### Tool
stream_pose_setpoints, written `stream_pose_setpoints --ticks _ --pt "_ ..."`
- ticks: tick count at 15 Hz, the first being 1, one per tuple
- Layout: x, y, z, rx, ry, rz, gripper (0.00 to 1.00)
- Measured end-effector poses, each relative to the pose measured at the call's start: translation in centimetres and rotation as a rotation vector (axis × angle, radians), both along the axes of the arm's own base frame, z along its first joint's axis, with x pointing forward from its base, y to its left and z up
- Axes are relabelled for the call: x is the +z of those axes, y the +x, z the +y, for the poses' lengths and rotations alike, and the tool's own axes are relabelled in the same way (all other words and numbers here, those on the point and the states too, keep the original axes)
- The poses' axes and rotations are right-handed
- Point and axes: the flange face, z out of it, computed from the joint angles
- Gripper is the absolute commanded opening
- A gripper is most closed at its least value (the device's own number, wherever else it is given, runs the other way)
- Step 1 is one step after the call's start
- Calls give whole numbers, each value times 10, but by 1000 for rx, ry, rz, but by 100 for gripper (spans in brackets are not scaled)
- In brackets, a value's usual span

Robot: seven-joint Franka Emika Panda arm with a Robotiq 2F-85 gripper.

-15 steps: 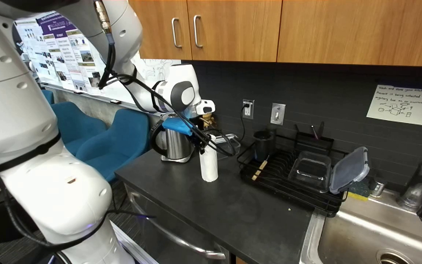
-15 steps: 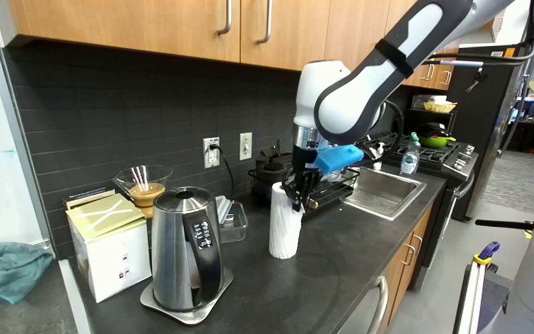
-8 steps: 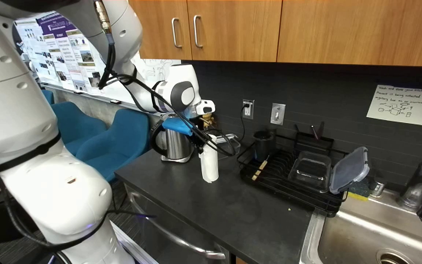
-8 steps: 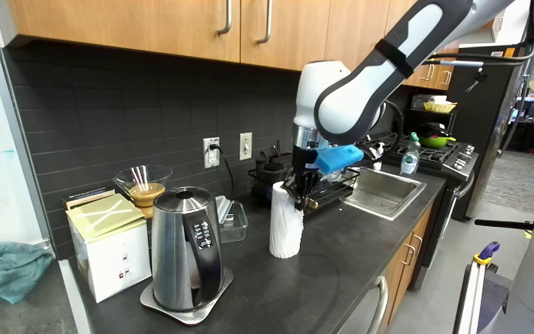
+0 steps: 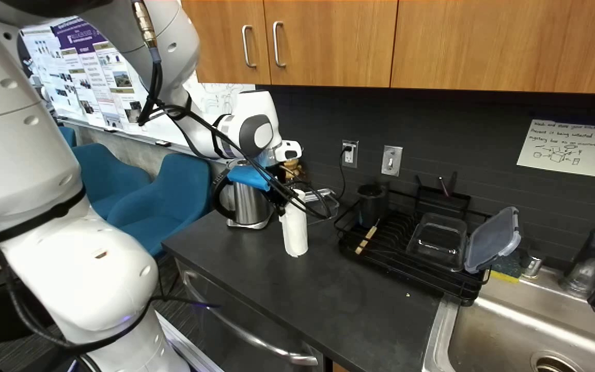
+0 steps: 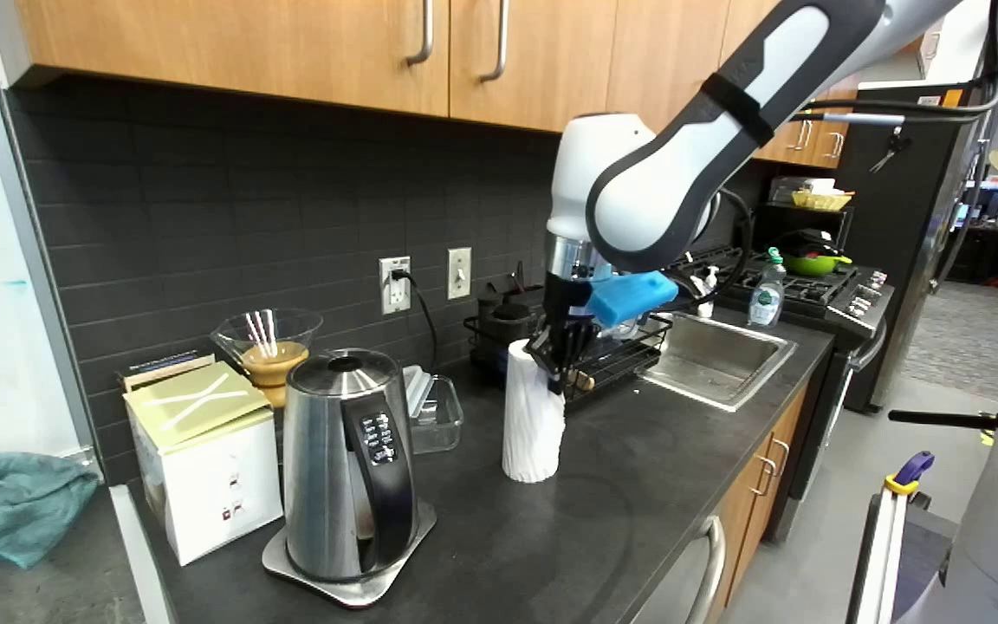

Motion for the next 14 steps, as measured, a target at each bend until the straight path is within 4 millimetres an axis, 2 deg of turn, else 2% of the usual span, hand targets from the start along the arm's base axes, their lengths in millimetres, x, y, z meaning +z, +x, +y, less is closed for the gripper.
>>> stream_pose_setpoints --ticks 4,10,14 --pt "0 -1 13 6 -16 -6 0" --pt "-1 -8 55 43 -81 -29 0" --pt "-1 -10 61 49 -85 -30 0"
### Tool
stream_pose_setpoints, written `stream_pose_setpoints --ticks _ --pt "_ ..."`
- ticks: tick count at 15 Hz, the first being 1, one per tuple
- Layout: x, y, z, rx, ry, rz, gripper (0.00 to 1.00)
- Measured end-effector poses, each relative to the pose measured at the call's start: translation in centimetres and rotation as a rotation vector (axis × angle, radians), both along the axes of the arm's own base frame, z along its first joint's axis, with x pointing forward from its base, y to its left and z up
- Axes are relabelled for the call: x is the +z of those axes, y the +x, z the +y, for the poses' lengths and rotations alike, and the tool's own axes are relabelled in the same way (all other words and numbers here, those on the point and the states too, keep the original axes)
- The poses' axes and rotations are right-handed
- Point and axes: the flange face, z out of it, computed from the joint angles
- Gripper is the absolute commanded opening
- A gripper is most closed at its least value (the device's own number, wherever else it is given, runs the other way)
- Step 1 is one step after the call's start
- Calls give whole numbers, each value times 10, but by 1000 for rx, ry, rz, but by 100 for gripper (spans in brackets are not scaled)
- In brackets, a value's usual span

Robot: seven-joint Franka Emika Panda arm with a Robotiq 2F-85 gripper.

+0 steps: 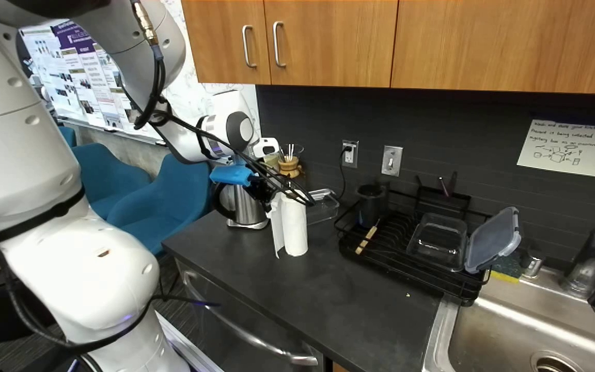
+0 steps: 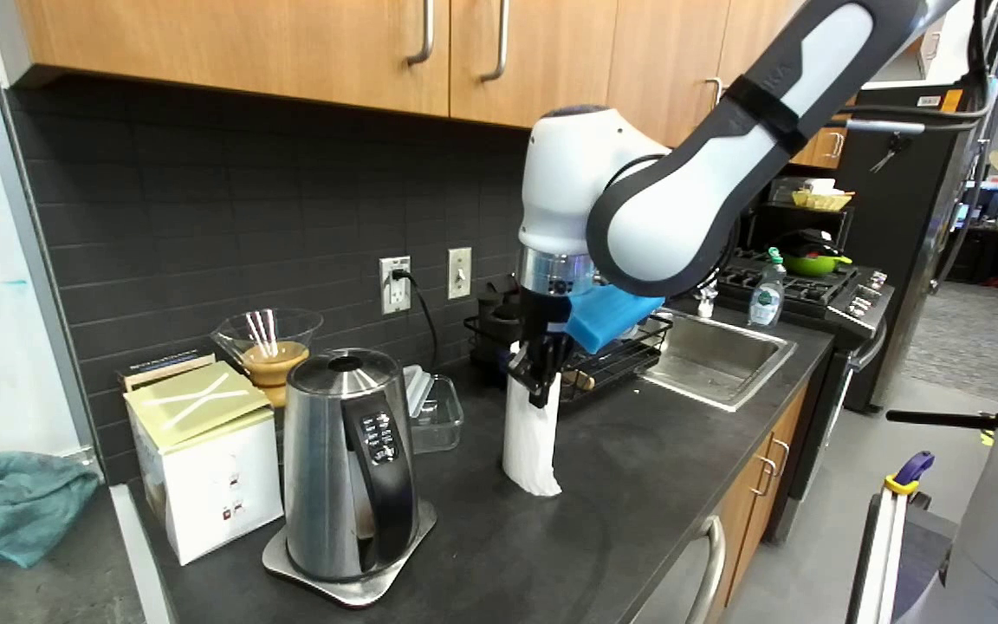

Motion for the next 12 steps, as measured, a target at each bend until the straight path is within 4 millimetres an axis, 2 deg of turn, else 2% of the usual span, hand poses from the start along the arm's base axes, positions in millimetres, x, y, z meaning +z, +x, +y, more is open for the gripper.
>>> stream_pose_setpoints --ticks 5,12 --pt "1 0 3 9 -5 -5 0" --pt "10 -3 28 56 -60 -25 0"
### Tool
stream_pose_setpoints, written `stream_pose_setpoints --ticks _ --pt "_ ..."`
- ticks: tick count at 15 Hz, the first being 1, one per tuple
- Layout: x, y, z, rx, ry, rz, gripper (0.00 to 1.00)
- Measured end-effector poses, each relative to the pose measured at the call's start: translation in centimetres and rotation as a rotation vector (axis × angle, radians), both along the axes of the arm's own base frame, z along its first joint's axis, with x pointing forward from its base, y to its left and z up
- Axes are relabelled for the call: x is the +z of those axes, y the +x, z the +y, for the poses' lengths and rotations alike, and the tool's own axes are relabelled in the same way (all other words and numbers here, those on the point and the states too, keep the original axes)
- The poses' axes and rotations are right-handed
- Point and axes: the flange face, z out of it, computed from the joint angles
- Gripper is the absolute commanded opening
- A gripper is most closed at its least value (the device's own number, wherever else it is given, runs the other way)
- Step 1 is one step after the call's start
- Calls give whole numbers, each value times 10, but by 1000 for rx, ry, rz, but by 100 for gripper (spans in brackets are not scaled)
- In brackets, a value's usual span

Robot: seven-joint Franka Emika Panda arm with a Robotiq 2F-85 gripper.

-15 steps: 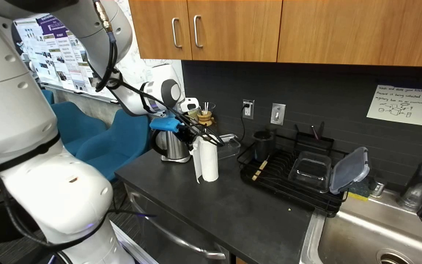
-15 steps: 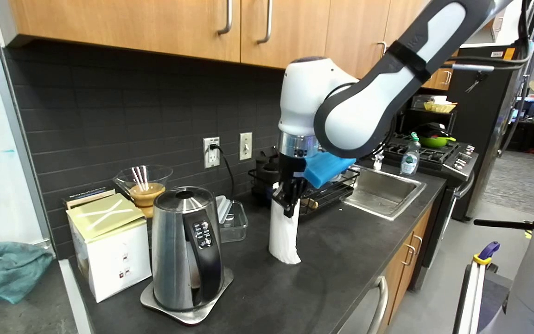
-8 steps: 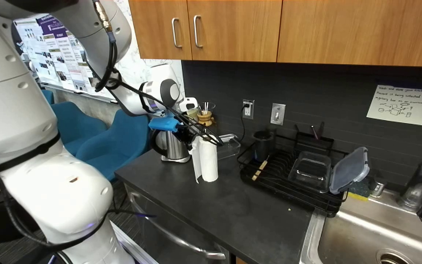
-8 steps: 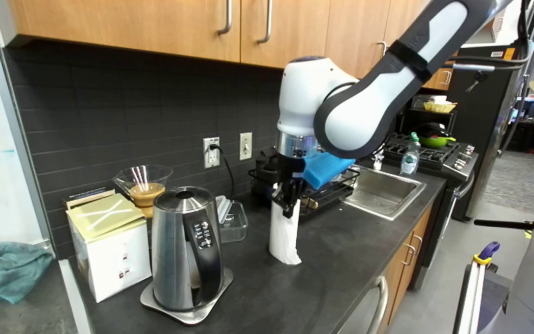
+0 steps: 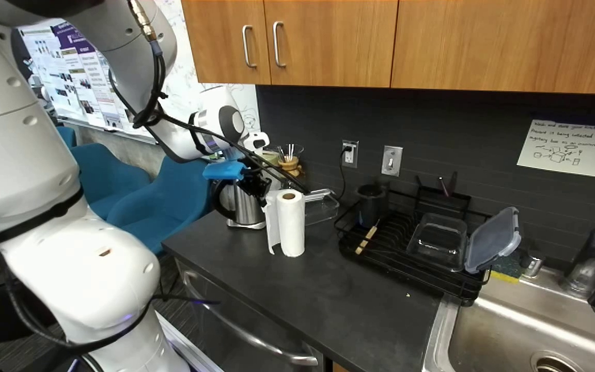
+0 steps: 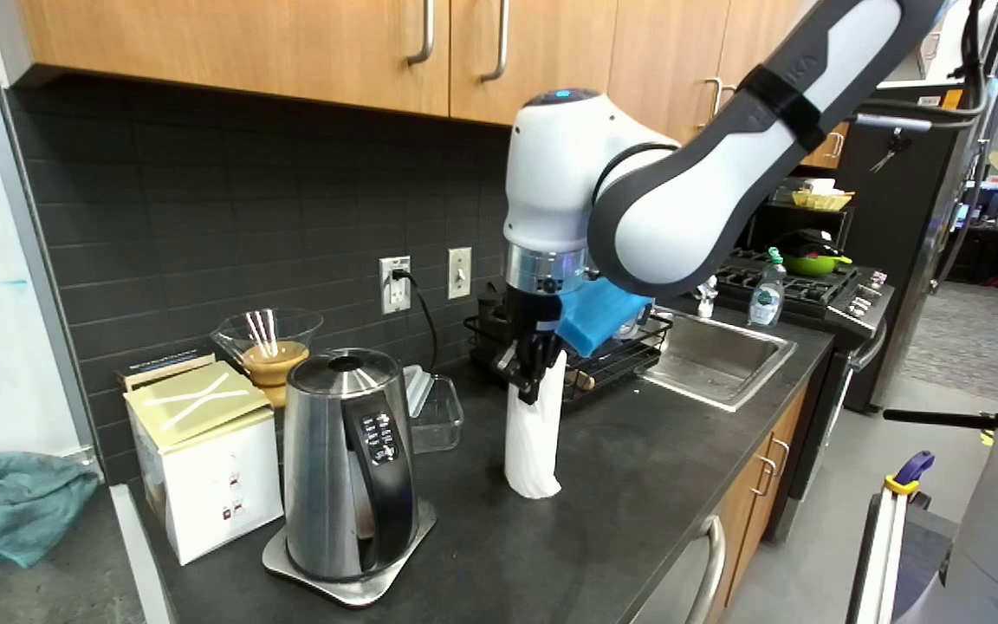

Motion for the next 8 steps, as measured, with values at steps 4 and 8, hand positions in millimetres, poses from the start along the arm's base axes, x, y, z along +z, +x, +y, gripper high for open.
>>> stream_pose_setpoints --ticks 4,8 --pt "1 -1 7 14 -9 5 0" --pt "0 -3 11 32 -26 10 0"
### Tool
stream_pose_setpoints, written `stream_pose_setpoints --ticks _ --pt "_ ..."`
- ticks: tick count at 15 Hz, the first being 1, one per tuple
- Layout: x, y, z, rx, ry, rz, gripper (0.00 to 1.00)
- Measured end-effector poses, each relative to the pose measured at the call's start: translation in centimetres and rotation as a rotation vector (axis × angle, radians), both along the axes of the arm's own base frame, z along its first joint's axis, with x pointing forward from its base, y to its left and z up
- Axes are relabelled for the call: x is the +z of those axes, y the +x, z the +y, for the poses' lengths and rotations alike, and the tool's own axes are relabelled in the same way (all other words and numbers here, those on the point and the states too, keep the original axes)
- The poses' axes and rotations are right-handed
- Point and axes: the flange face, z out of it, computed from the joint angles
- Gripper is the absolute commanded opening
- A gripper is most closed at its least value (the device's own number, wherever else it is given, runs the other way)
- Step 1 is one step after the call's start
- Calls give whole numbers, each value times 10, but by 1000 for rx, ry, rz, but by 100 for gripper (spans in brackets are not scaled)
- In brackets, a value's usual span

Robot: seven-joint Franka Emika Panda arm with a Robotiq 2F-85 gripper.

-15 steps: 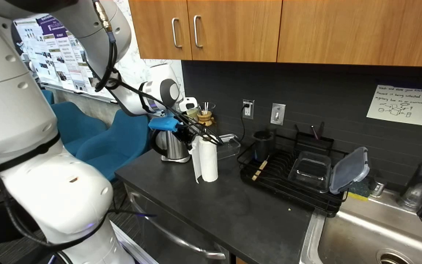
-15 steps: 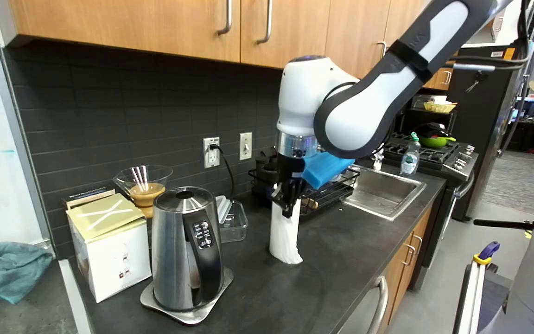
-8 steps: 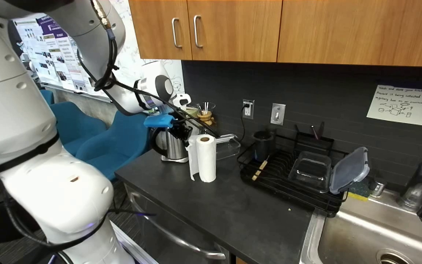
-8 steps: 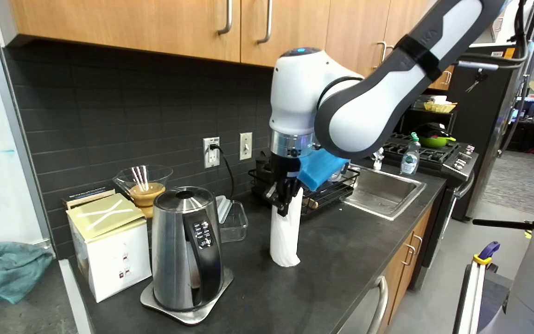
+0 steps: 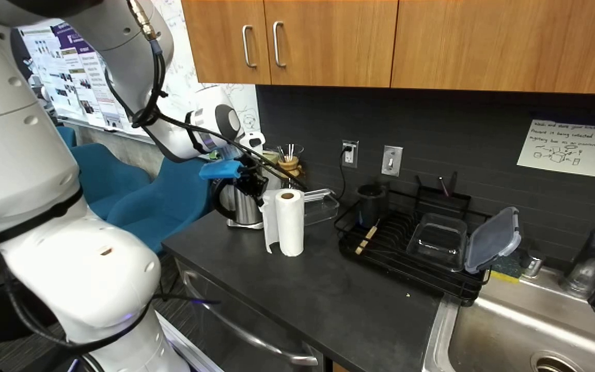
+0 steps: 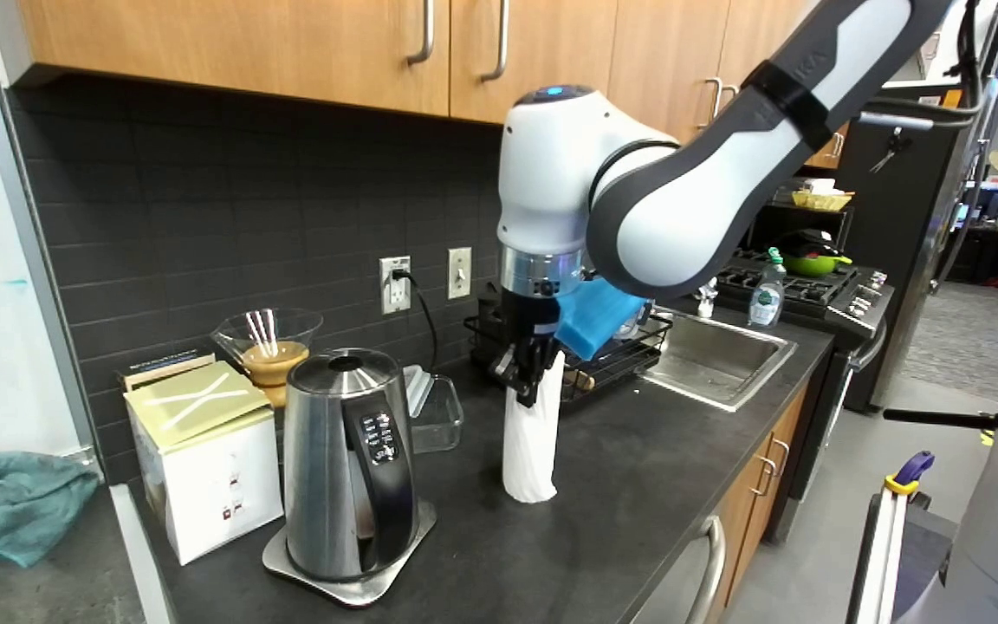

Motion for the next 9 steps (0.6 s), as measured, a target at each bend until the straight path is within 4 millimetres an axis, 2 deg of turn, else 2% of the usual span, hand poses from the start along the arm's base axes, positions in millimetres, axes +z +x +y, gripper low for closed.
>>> stream_pose_setpoints --ticks 9 --pt "-5 -10 16 57 -68 15 0"
